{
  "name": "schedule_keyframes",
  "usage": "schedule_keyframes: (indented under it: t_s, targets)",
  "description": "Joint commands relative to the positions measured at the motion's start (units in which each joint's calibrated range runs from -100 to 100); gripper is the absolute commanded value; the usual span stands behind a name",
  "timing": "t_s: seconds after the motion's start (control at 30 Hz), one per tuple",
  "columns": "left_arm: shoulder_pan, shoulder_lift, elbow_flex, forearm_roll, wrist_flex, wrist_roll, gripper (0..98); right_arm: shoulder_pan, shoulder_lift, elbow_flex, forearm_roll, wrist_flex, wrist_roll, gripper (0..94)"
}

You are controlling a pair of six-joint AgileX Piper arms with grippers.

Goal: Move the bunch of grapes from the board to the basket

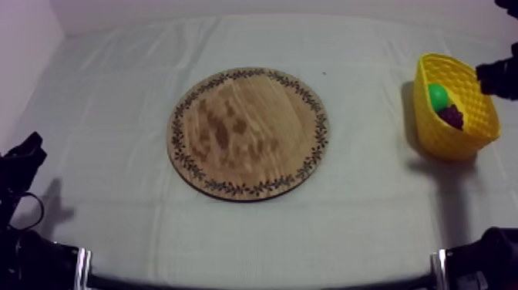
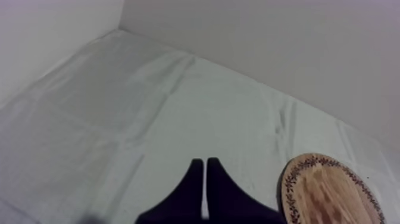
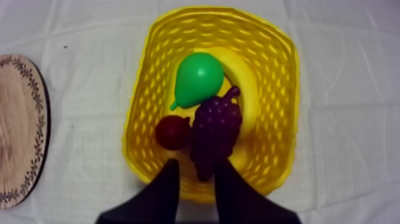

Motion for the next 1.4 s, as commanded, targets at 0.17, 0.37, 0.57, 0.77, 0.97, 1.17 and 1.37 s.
schedule_keyframes:
  t_s: [0.17, 0.37, 0.57, 0.77, 0.97, 1.17, 1.37]
  targets:
    - [0.0, 0.0, 0.0, 0.01, 0.0, 0.0, 0.0, -0.4, -16.8, 15.0, -4.8, -10.5, 4.1, 4.0]
    - [0.0, 0.0, 0.0, 0.01, 0.0, 0.0, 0.0, -0.5, -28.4, 27.6, -11.1, -21.3, 8.0, 0.8]
    - [0.0, 0.0, 0.0, 0.01, 0.0, 0.0, 0.0, -1.3, -37.9, 36.0, -16.6, -24.0, 10.9, 0.5]
    - [0.0, 0.0, 0.0, 0.01, 0.0, 0.0, 0.0, -2.5, -46.2, 39.6, -15.7, -20.8, 7.4, 0.3]
    - [0.0, 0.0, 0.0, 0.01, 0.0, 0.0, 0.0, -3.7, -52.6, 41.5, -9.7, -18.7, -3.5, 0.4]
    - [0.0, 0.0, 0.0, 0.01, 0.0, 0.0, 0.0, -6.0, -56.7, 44.4, -4.6, -23.1, -2.0, 0.4]
    - [0.0, 0.0, 0.0, 0.01, 0.0, 0.0, 0.0, -7.0, -58.2, 45.4, -2.9, -25.2, 5.6, 0.4]
